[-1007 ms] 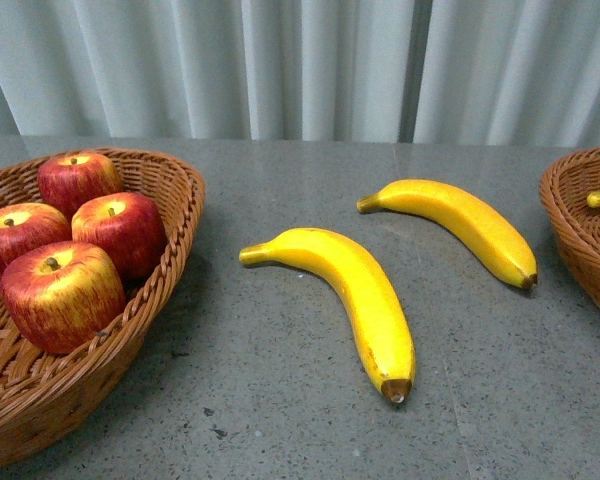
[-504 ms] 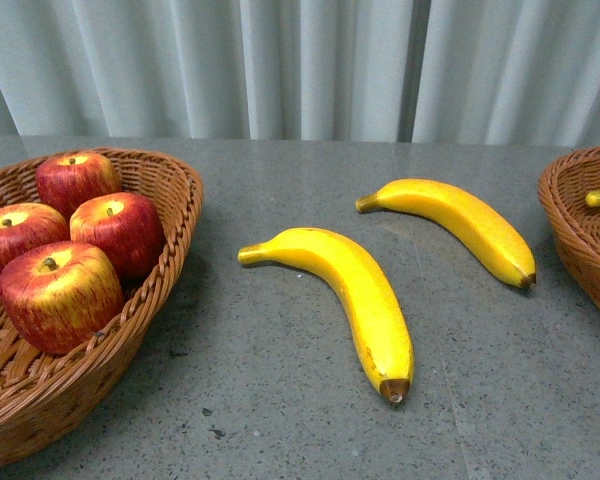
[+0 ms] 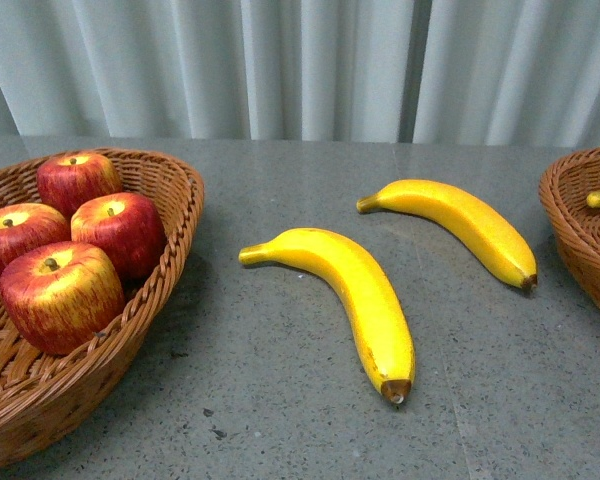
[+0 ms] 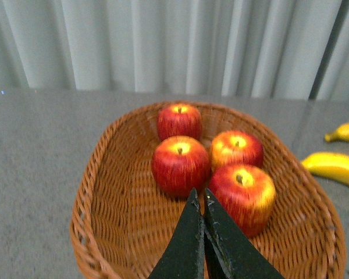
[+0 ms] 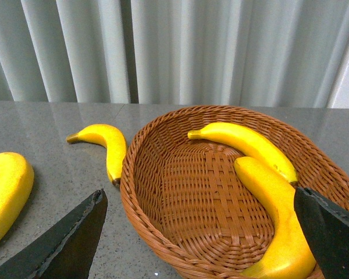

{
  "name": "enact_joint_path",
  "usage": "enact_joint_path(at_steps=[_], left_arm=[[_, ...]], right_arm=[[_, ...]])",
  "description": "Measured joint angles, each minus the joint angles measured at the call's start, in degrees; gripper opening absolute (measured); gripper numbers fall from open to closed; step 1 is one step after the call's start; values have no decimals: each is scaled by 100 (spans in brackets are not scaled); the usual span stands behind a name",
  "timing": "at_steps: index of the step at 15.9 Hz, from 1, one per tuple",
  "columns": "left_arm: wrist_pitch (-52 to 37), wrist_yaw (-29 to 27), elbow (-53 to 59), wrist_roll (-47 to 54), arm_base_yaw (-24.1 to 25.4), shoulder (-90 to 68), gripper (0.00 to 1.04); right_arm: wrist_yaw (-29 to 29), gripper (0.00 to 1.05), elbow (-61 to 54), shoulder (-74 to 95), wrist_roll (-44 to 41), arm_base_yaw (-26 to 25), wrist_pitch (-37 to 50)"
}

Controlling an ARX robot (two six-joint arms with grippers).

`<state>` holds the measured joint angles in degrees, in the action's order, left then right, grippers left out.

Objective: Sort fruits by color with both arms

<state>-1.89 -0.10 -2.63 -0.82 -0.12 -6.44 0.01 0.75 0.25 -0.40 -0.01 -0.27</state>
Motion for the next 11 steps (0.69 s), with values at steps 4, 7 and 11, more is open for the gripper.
enact_joint_path(at_steps=[4,7,11], left_arm=[[240,11,181,7,13,590,1],[212,0,181,4,11,586,1],[208,7,181,4,11,586,1]], right_arm=[[-9,98,-2,0,0,0,4],[-4,98,0,0,0,0,0],[0,98,0,0,0,0,0]])
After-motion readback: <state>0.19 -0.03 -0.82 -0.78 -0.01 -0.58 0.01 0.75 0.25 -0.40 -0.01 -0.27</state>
